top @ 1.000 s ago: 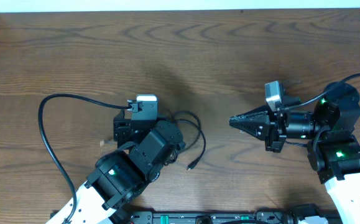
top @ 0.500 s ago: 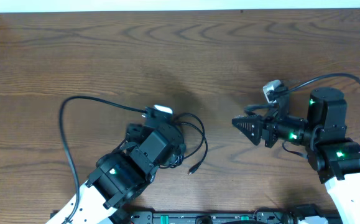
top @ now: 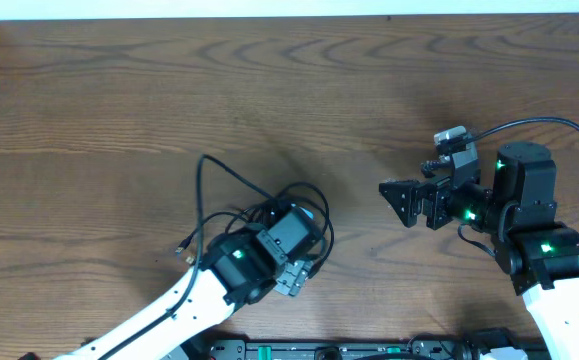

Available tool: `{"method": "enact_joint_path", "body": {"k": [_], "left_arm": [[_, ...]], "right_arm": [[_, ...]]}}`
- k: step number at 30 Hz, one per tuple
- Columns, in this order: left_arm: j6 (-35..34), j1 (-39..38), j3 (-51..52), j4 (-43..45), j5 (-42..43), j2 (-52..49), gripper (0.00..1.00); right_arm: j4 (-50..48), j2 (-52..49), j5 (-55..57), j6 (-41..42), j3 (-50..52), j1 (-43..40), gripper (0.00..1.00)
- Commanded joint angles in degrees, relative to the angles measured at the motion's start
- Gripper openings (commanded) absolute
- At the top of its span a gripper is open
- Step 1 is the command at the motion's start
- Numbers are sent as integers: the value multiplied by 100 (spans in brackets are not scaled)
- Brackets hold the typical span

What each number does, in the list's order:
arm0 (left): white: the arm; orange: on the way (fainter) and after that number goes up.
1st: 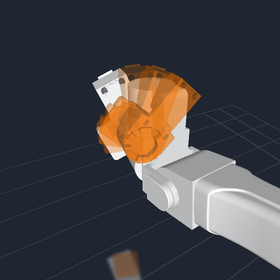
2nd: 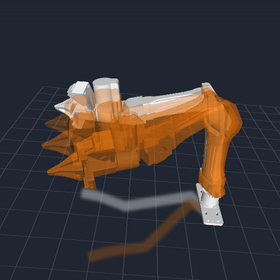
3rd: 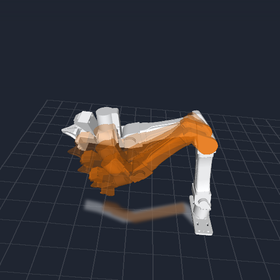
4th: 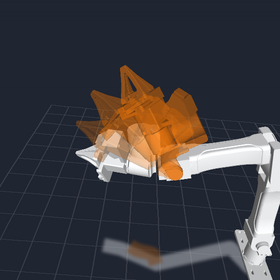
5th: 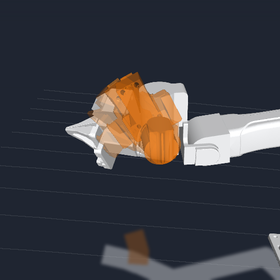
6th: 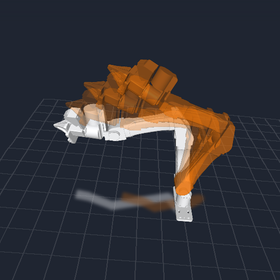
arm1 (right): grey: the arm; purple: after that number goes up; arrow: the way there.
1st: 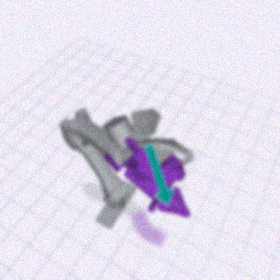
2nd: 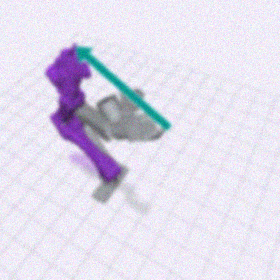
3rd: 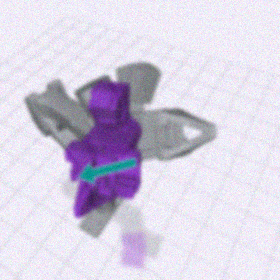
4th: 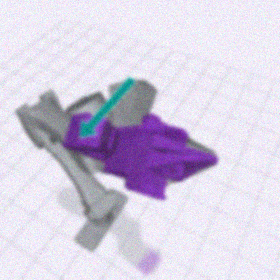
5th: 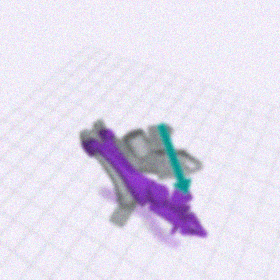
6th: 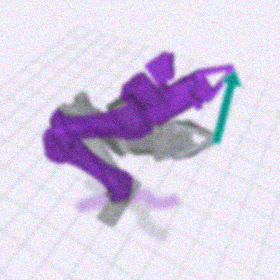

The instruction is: Untangle cables

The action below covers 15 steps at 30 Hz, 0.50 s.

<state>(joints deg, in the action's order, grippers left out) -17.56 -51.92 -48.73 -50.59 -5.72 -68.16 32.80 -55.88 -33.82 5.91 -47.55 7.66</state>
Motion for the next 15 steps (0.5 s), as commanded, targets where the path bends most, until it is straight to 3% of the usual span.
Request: {"method": "enact_joint_path", "body": {"k": [1,9,15], "left_arm": [[-332,-221,0,13,-140,-153,83],[-1355,-660,225,52,-651,-695,84],[-1429,-667,269,564,-710,-1209,84]], "right_arm": [[2,9,92,50,-44,-28,99],[-9,9,92,50,-44,-28,99],[-61,9,90,52,-44,-28,99]]}}
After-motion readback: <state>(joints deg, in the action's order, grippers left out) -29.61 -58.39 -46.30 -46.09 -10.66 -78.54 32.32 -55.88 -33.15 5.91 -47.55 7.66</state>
